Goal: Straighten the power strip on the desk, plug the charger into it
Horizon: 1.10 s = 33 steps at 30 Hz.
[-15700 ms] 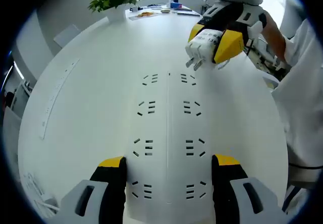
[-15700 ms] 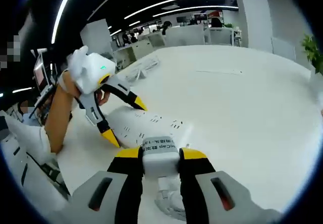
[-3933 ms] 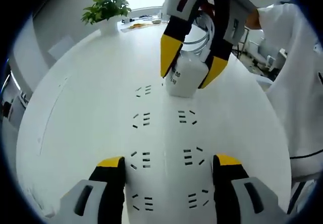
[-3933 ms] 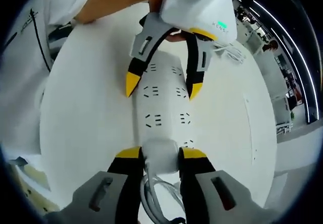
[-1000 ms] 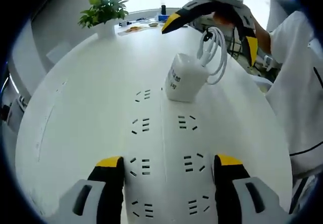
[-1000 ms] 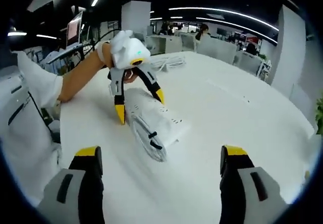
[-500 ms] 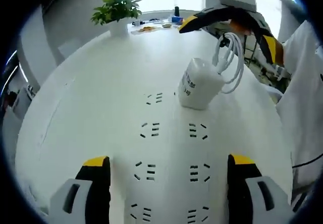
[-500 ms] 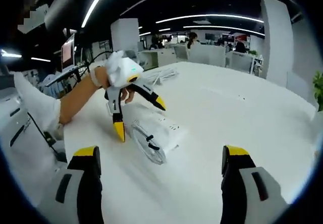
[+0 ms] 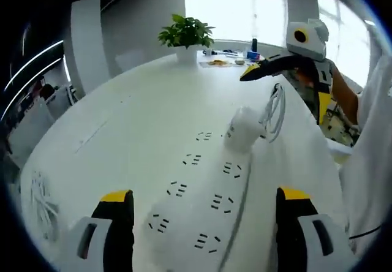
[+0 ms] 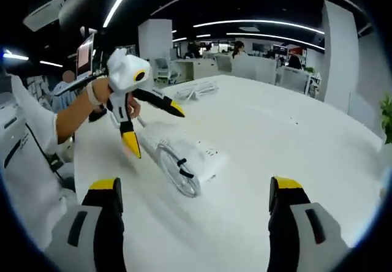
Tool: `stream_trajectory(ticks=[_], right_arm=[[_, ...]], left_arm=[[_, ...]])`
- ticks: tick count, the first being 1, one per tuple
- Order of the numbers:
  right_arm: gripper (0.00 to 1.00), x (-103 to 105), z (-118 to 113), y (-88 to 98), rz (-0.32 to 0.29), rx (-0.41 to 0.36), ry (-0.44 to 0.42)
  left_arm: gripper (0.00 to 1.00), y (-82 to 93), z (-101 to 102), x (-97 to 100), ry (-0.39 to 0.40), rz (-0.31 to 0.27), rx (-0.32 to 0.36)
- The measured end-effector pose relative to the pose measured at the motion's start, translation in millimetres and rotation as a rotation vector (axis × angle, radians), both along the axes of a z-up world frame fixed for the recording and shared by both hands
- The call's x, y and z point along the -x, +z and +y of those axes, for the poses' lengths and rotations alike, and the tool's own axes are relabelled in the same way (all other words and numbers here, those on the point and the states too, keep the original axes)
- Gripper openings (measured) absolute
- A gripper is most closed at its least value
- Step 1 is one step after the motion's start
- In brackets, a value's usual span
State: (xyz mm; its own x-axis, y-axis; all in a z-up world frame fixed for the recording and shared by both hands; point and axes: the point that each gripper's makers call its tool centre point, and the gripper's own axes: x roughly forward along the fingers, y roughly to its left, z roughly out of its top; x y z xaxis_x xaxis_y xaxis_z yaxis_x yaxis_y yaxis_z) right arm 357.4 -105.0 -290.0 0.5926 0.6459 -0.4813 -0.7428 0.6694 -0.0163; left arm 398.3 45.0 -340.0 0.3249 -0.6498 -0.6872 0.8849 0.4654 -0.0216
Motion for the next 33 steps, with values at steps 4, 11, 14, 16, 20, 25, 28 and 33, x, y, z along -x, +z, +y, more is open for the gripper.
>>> stream_trajectory(ticks=[4,11,14,16,20,25,28,33], right_arm=[[0.97,0.8,-0.4,-0.4,-0.003,-0.013,0.003],[0.91,3.3,-8.3,-7.1,-0.021,0.053,-0.002],[0.91,7.6,-8.1,-3.9,-0.030,0.041,0.005],[0.92,11.1,-7.7,-4.1,-0.031,0.043,0.009],[0.91,18.8,-10.9,-3.7,-0.032,0.050,0.004],[0.91,30.8,-15.7,-2.5,-0.034,0.065,-0.002],[0.90,38.4,-22.9,-1.5,-0.032,0.096,-0.022],[0.90,54.5,-25.5,5.9,-0.047,0.087,-0.037]], left_arm=[[0.96,1.3,17.7,15.5,0.103,0.046,-0.003],[0.92,0.5,37.8,59.5,0.129,0.090,-0.068],[0.92,9.7,44.5,67.5,0.152,0.045,-0.076],[0.92,14.9,47.5,69.6,0.170,0.035,-0.063],[0.91,20.9,57.4,75.6,0.212,0.019,-0.070],[0.92,29.4,61.5,88.4,0.239,0.004,-0.041],[0.92,33.0,68.4,99.3,0.257,-0.009,-0.042],[0.91,37.2,79.5,115.7,0.286,-0.023,-0.031]])
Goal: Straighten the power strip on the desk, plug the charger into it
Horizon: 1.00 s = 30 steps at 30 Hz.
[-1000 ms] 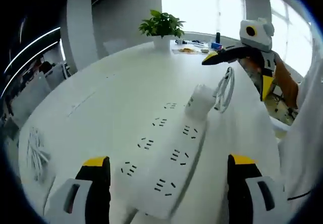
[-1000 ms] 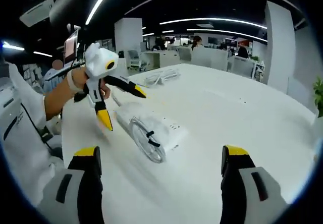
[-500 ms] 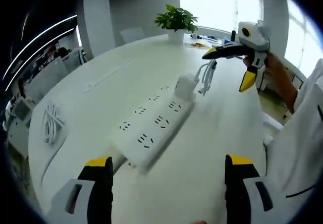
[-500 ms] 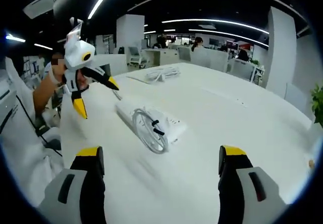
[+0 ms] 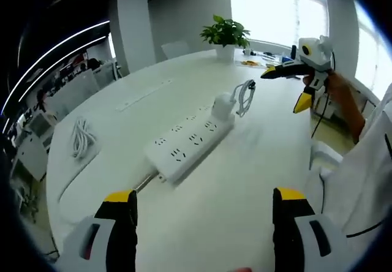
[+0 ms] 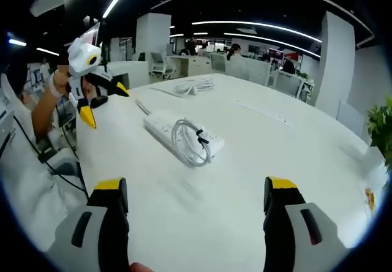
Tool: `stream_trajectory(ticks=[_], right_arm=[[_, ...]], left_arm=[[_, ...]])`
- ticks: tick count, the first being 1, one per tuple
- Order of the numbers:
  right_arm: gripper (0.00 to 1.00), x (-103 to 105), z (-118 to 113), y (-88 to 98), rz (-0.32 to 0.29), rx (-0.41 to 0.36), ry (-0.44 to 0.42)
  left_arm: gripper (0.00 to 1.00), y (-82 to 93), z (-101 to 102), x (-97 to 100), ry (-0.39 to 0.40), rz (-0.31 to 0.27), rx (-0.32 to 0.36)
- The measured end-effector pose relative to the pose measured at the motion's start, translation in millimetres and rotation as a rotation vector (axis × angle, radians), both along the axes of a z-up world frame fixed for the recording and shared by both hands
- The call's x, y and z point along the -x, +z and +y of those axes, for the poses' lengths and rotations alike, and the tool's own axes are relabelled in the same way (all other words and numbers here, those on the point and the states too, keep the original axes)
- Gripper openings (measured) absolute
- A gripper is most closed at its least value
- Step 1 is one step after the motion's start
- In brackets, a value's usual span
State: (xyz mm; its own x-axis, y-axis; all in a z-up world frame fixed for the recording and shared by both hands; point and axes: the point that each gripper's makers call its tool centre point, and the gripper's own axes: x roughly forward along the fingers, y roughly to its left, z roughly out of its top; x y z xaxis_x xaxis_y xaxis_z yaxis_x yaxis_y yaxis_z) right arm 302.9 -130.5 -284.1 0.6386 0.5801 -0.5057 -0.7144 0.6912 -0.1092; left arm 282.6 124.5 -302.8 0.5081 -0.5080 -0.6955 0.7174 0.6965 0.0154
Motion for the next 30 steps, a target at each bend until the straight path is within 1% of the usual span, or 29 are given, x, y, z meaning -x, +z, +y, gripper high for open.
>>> stream_trajectory(ticks=[2,4,7,9,10,12,16,20,24,30], right_arm=[[0.90,8.8,1.8,-0.3,0.006,0.008,0.009],[0.90,16.0,0.0,-0.4,0.002,0.023,0.007],[0.90,22.9,-7.2,1.5,-0.007,0.021,-0.012],[0.90,27.2,-8.8,4.3,-0.012,0.012,-0.022],[0.90,29.9,-8.5,6.0,-0.018,0.009,-0.025],[0.90,35.4,-6.6,8.4,-0.033,0.009,-0.021],[0.90,41.9,-4.5,6.1,-0.032,0.010,-0.013],[0.91,47.8,-12.7,9.7,-0.044,0.021,-0.035],[0.91,51.5,-18.4,14.7,-0.055,0.005,-0.053],[0.90,57.0,-19.3,6.5,-0.040,0.028,-0.054]], left_arm=[[0.90,-0.4,4.4,5.9,0.020,0.001,0.005],[0.91,-0.8,7.4,11.7,0.041,-0.001,0.018],[0.91,-3.2,14.6,19.2,0.071,-0.002,0.005],[0.91,0.4,18.1,25.9,0.083,-0.016,-0.003],[0.91,4.3,18.3,29.5,0.088,-0.028,0.003],[0.91,9.0,17.6,37.2,0.088,-0.042,0.018],[0.91,6.1,20.3,45.9,0.098,-0.041,0.014],[0.91,10.3,23.3,50.9,0.110,-0.048,0.011],[0.91,15.9,21.1,53.7,0.108,-0.059,0.011],[0.91,17.6,13.9,63.6,0.080,-0.058,-0.006]])
